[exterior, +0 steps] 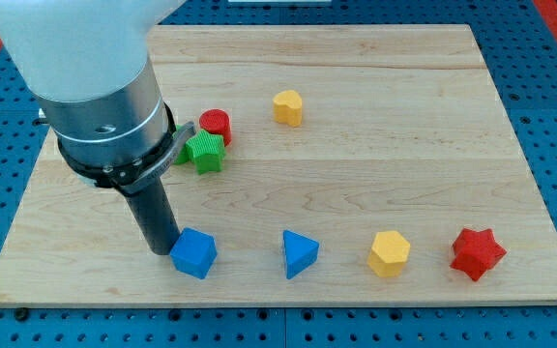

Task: Move the green star to the bottom left of the board

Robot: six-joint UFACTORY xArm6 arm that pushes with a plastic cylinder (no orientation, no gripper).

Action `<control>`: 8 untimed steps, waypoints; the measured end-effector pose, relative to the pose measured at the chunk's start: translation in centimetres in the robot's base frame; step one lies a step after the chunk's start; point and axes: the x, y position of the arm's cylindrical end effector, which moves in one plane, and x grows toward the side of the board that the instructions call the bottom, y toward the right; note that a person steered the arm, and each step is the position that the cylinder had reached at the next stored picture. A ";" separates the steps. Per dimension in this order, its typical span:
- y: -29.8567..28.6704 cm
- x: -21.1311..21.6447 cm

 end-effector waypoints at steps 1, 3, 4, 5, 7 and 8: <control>0.3 -3.0; 6.6 -9.4; 6.5 -13.3; 5.6 -15.0; 2.5 -12.2; 0.8 -9.9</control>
